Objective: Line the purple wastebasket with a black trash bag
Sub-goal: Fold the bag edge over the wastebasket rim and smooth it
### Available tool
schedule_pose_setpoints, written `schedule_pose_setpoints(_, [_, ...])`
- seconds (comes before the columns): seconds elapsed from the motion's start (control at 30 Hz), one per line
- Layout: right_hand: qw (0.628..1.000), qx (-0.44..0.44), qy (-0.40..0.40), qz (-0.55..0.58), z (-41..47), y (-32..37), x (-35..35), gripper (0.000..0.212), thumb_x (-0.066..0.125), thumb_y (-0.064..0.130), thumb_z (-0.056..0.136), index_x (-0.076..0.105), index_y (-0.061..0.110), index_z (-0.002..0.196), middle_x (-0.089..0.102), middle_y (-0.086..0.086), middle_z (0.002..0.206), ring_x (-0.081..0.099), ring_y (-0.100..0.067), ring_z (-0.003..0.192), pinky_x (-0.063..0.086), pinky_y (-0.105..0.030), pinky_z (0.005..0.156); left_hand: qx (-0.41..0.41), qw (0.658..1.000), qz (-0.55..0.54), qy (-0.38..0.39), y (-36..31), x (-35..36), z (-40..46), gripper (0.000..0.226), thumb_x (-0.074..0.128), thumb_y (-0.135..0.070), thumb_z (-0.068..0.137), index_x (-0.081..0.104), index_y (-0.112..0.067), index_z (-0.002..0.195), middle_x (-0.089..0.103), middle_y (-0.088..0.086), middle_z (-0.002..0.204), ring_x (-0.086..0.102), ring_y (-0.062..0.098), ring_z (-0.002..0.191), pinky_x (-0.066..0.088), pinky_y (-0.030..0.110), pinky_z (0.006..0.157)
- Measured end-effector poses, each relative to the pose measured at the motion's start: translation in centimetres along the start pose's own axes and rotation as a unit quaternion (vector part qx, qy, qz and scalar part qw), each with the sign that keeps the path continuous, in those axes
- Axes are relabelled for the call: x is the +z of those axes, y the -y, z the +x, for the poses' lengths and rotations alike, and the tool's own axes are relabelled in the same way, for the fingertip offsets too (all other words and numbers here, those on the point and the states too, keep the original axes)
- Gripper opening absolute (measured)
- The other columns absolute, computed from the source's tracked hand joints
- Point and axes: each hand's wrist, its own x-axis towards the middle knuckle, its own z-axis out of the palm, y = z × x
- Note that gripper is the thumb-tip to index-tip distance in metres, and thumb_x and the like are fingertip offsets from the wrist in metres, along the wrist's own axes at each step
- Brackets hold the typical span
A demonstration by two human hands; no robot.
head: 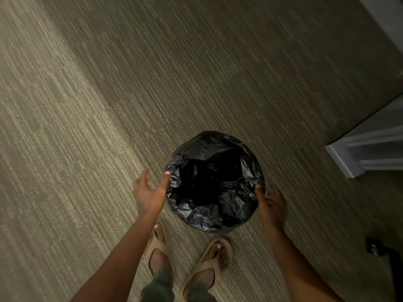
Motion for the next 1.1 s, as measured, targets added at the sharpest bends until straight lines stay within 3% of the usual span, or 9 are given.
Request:
schedule_pose_setpoints(0.1, [0.999,0.032,-0.037,0.012,-1.1,-0.7,0.1,0.05,0.078,0.038,0.088,0.067,0.005,0.126,0.062,0.009,0.091,0.058,0.002,0.073,0.038,-0.008,0.059,-0.072,0.994,-0.08,0.026,1.9,-0.2,-1.8,0.074,0.073,-0.066,0.081,0.055,-0.03,0.144,0.063,0.003,0.123,0.063,0.027,0.117,0.052,0.048,0.103])
schedule_pose_setpoints(0.23, [0.996,0.083,0.014,0.019,-2.0,-2.4,1.2,0.019,0.076,0.017,0.086,0.079,0.007,0.101,0.079,-0.012,0.103,0.07,-0.036,0.098,0.053,-0.042,0.082,-0.144,0.978,-0.104,0.108,4.6,1.0,-4.0,0.049,0.081,-0.03,0.088,0.064,-0.015,0.132,0.074,0.003,0.11,0.069,0.027,0.109,0.053,0.052,0.107])
schedule_pose_setpoints(0.43, [0.986,0.128,0.034,0.098,-1.9,-1.1,1.6,0.017,0.073,0.004,0.086,0.077,0.003,0.103,0.078,-0.02,0.103,0.073,-0.038,0.097,0.059,-0.056,0.088,-0.097,0.988,-0.03,0.115,2.8,1.9,-3.0,0.022,0.083,-0.009,0.084,0.062,-0.007,0.09,0.055,0.008,0.07,0.055,0.023,0.071,0.047,0.036,0.075])
schedule_pose_setpoints(0.53, [0.978,0.137,0.047,0.148,-1.2,-0.1,1.8,0.017,0.071,0.003,0.089,0.076,0.01,0.103,0.077,-0.02,0.103,0.074,-0.039,0.098,0.059,-0.062,0.089,-0.08,0.989,-0.055,0.113,1.2,2.1,-1.6,0.031,0.081,-0.007,0.088,0.065,0.004,0.112,0.067,0.027,0.09,0.067,0.032,0.084,0.056,0.046,0.09])
schedule_pose_setpoints(0.6, [0.978,0.136,0.043,0.155,-0.5,0.3,2.0,0.016,0.071,0.005,0.09,0.075,0.012,0.104,0.077,-0.021,0.105,0.073,-0.04,0.101,0.058,-0.063,0.09,-0.067,0.989,-0.061,0.113,0.0,2.2,-0.8,0.044,0.08,-0.009,0.089,0.064,0.005,0.127,0.074,0.024,0.107,0.073,0.033,0.099,0.058,0.048,0.099])
schedule_pose_setpoints(0.7, [0.973,0.144,0.038,0.179,0.3,1.4,2.4,0.022,0.073,0.006,0.09,0.074,0.008,0.112,0.075,-0.022,0.11,0.073,-0.039,0.102,0.058,-0.063,0.09,-0.035,0.99,-0.054,0.126,-1.7,2.3,1.0,0.036,0.078,-0.007,0.09,0.069,-0.001,0.124,0.072,-0.002,0.087,0.071,0.008,0.076,0.057,0.017,0.075])
schedule_pose_setpoints(0.77, [0.966,0.155,0.032,0.203,0.8,2.6,2.4,0.027,0.074,0.007,0.091,0.072,0.005,0.117,0.075,-0.021,0.112,0.073,-0.038,0.103,0.059,-0.06,0.09,-0.012,0.99,-0.045,0.131,-3.0,2.3,2.1,0.03,0.077,-0.007,0.091,0.07,-0.002,0.12,0.066,-0.007,0.079,0.066,0.01,0.072,0.052,0.01,0.069])
schedule_pose_setpoints(0.93, [0.962,0.112,0.031,0.247,2.3,8.1,3.2,0.011,0.069,0.003,0.094,0.074,0.013,0.098,0.075,-0.02,0.104,0.072,-0.035,0.097,0.057,-0.051,0.087,0.034,0.986,-0.038,0.159,-8.2,1.8,5.7,0.033,0.079,-0.014,0.089,0.073,-0.012,0.121,0.078,-0.003,0.099,0.073,0.021,0.099,0.059,0.036,0.094])
schedule_pose_setpoints(1.1, [0.96,0.084,0.031,0.266,6.2,13.3,5.4,0.015,0.069,0.006,0.094,0.074,0.004,0.108,0.075,-0.021,0.104,0.073,-0.035,0.094,0.059,-0.051,0.085,0.113,0.983,0.003,0.147,-13.7,1.7,11.1,0.038,0.083,-0.029,0.087,0.076,-0.017,0.122,0.08,-0.002,0.107,0.076,0.02,0.099,0.063,0.037,0.089])
